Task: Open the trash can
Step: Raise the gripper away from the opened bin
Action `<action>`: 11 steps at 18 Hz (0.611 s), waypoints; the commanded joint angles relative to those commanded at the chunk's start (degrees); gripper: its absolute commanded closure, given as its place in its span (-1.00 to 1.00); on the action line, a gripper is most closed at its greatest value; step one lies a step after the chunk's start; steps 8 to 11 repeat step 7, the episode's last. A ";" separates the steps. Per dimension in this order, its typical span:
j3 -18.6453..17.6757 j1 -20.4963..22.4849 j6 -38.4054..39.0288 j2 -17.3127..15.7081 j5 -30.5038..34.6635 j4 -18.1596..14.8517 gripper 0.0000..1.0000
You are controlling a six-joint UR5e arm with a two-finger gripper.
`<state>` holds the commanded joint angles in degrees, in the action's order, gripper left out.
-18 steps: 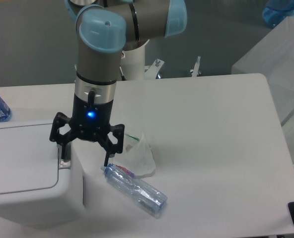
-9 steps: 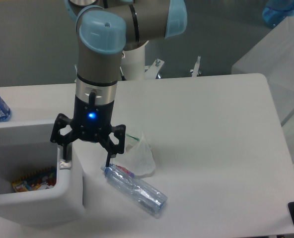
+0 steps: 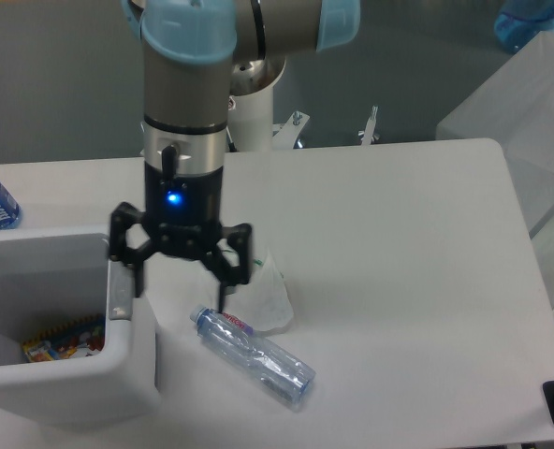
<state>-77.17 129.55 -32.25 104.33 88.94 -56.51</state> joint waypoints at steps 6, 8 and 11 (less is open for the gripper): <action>-0.26 4.83 -9.56 -1.22 0.35 -5.17 -1.00; -0.44 5.97 -10.71 -1.40 0.35 -5.45 -1.00; -0.44 5.97 -10.71 -1.40 0.35 -5.45 -1.00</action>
